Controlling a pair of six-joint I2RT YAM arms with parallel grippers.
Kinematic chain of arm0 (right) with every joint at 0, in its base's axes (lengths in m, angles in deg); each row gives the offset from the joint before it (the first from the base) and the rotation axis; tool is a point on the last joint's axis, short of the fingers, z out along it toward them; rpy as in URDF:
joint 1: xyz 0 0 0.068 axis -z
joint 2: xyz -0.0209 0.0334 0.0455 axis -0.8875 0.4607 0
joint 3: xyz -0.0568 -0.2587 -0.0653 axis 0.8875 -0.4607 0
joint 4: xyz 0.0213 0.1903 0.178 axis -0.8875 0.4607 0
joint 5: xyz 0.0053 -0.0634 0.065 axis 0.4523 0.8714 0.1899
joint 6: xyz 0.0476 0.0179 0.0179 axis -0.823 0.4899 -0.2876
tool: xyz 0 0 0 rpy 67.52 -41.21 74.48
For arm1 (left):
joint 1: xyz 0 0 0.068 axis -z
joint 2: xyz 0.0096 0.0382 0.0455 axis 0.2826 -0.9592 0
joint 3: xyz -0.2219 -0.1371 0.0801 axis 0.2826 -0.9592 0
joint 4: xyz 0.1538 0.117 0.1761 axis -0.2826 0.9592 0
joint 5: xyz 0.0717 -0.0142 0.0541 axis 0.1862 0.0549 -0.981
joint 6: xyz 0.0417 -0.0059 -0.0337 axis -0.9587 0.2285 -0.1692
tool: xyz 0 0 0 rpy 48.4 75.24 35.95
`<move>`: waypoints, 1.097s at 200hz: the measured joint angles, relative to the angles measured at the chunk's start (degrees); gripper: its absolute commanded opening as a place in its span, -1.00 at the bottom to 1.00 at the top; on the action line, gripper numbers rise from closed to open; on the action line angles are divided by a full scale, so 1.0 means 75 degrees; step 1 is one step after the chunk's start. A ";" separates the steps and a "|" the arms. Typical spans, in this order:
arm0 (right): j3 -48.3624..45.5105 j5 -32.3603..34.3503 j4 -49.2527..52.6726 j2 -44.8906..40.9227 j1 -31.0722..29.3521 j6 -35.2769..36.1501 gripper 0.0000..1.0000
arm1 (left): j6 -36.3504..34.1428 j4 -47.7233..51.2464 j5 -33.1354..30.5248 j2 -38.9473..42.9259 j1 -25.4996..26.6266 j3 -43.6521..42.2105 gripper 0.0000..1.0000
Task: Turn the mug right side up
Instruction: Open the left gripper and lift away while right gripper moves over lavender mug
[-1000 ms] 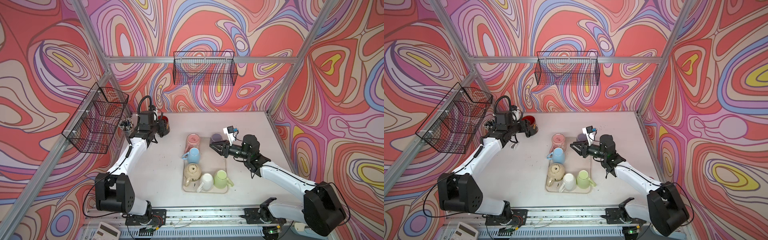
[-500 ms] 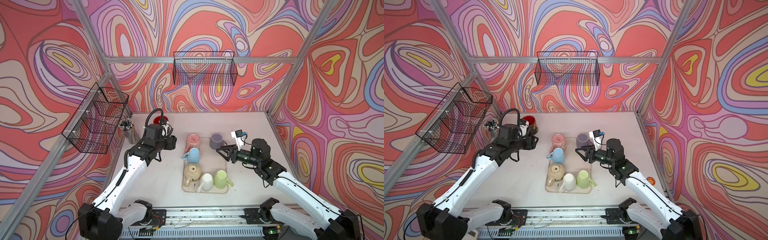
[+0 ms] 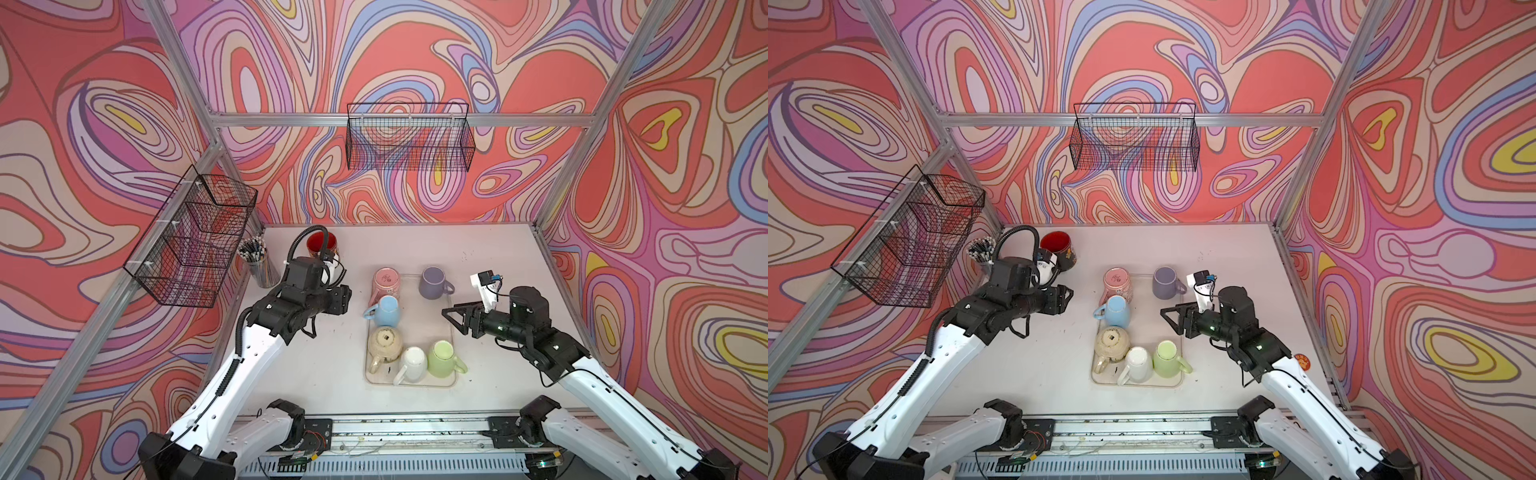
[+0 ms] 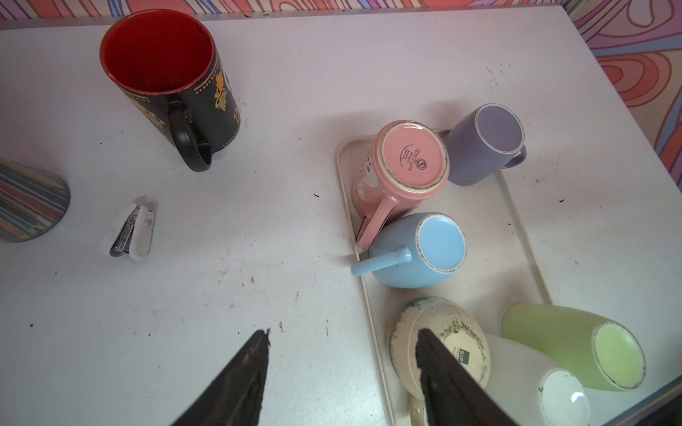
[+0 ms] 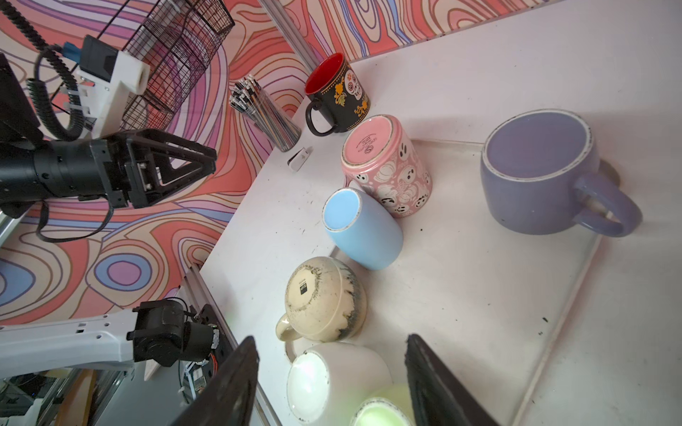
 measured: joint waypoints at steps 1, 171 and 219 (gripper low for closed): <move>0.0000 0.0006 0.0003 0.0000 0.0000 0.0006 0.29 | -0.0003 0.0015 0.0000 -0.0015 0.0017 0.0012 0.40; 0.0609 0.1644 0.0187 0.1988 0.0000 0.0816 0.22 | 0.0262 -0.0108 -0.0577 -0.1536 0.1040 0.0210 0.53; 0.1547 0.1781 -0.0172 0.3223 0.0309 0.1174 0.15 | 0.0388 -0.0105 -0.0221 -0.0871 0.1067 0.0111 0.59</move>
